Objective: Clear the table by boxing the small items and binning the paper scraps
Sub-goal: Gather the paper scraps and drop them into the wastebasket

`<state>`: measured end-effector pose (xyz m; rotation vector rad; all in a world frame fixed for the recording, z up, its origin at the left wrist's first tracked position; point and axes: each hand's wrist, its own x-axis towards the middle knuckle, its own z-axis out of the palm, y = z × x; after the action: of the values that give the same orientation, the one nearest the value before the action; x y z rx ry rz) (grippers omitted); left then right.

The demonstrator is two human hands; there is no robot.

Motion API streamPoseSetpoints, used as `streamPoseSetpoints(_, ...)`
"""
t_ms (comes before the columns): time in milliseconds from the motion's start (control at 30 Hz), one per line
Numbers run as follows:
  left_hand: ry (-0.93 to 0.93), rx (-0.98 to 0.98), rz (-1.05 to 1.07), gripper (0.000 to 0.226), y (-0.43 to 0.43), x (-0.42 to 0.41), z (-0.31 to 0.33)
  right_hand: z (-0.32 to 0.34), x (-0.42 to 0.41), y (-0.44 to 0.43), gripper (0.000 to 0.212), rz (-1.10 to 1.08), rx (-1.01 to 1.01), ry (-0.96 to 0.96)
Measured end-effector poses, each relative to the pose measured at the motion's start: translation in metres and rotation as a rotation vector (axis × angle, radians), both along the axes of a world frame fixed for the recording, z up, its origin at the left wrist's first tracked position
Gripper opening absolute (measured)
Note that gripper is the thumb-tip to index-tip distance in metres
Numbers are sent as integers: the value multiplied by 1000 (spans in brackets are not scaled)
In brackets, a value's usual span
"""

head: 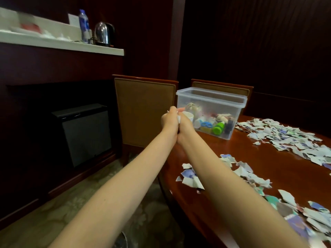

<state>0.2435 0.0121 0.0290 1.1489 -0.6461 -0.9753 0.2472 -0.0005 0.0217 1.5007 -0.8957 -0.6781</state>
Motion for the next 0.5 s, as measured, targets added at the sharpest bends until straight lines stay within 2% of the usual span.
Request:
streamPoseSetpoints(300,29,20,124,32,52,79,-30,-26,76,58,27,179,8,24)
streamPoseSetpoints(500,97,89,227,32,82,127,-70,-67,125,86,26,340,107,68)
